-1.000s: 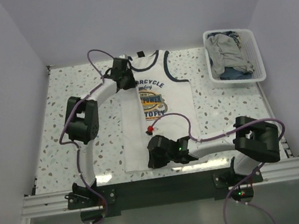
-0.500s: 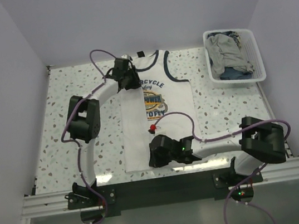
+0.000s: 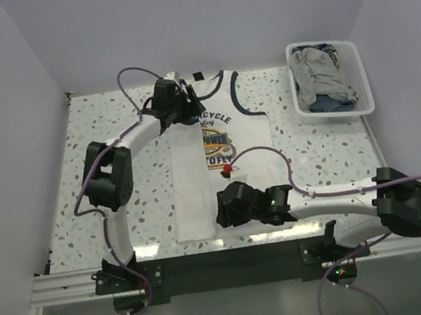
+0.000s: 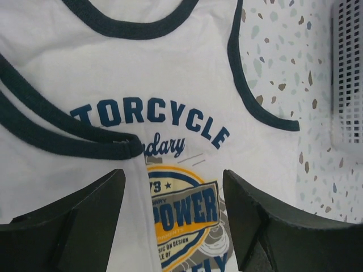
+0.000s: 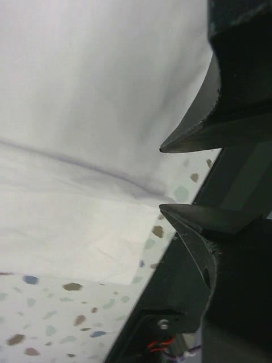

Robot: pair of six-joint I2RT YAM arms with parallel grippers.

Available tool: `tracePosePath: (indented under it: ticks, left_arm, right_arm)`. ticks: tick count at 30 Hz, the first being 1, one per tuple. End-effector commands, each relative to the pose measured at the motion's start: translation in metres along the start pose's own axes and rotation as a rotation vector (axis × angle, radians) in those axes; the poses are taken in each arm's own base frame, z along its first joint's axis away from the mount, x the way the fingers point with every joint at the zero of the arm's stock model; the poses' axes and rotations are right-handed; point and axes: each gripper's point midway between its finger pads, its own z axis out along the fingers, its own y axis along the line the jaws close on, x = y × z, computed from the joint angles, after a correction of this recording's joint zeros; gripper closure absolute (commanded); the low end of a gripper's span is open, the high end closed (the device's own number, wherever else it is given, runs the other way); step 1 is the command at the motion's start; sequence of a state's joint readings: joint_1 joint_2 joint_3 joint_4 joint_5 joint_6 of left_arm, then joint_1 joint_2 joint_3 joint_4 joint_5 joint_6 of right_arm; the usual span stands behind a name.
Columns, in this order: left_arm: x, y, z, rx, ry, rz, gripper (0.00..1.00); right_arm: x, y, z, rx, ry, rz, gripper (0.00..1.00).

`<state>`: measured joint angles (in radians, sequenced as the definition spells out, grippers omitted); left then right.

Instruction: Fold and stack the tank tops

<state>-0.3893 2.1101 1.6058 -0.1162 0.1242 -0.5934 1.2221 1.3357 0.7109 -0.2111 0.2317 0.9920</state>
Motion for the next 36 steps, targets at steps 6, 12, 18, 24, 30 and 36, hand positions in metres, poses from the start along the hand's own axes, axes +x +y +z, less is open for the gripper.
tracePosePath:
  ticks: [6,12,18,24,30,36]
  left_arm:
    - [0.008,-0.016,-0.072,0.081,-0.103,-0.112,0.34]
    - [0.078,-0.014,-0.112,0.083,-0.037,-0.081,0.44]
    - [0.138,0.016,-0.132,0.024,0.042,-0.117,0.53]
    - [0.159,0.052,-0.121,-0.129,0.104,-0.147,0.54]
    - [0.157,0.079,-0.099,-0.187,0.133,-0.171,0.56]
    - [0.132,0.115,-0.081,-0.272,0.124,-0.187,0.58]
  right_arm:
    - [-0.135,-0.087,-0.018,0.221,-0.178,0.088,0.55]
    - [-0.218,-0.150,0.000,0.328,-0.211,0.189,0.56]
    - [-0.252,-0.193,0.033,0.421,-0.174,0.210,0.56]
    - [-0.251,-0.212,0.062,0.454,-0.122,0.221,0.57]
    - [-0.244,-0.215,0.085,0.430,-0.079,0.239,0.58]
    - [-0.248,-0.209,0.100,0.388,-0.069,0.283,0.59]
